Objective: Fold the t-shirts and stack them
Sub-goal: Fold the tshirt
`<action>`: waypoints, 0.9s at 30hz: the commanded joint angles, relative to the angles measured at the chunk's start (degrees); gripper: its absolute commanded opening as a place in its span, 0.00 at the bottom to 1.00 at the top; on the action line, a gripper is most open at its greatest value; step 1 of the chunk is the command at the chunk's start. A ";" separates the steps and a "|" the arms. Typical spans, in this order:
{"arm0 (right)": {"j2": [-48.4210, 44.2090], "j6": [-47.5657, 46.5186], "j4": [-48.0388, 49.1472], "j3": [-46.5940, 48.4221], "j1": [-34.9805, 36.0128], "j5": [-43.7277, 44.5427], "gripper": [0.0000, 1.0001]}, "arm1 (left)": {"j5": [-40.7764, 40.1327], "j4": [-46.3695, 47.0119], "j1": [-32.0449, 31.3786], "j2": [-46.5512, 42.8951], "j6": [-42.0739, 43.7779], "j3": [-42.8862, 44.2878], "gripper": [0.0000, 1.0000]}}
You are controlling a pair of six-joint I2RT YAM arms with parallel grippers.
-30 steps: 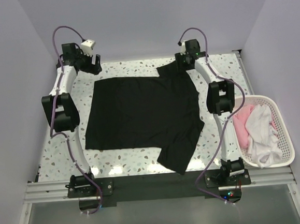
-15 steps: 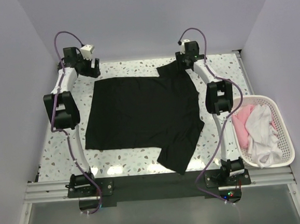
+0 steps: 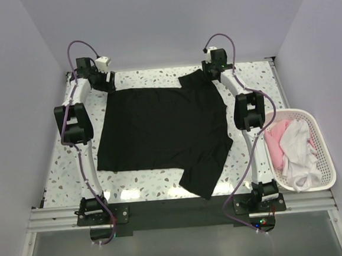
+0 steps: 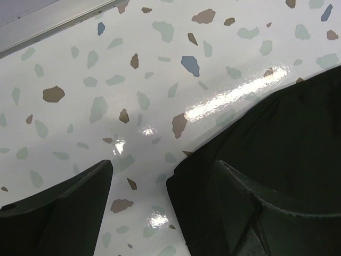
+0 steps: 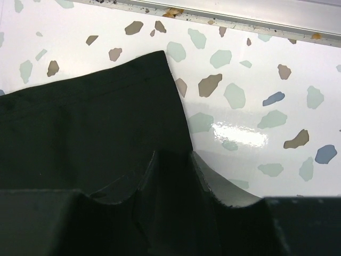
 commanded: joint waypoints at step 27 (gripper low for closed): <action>1.26 -3.54 -1.30 3.61 -0.18 -5.98 0.00 | 5.66 0.47 -0.24 3.00 0.94 1.60 0.47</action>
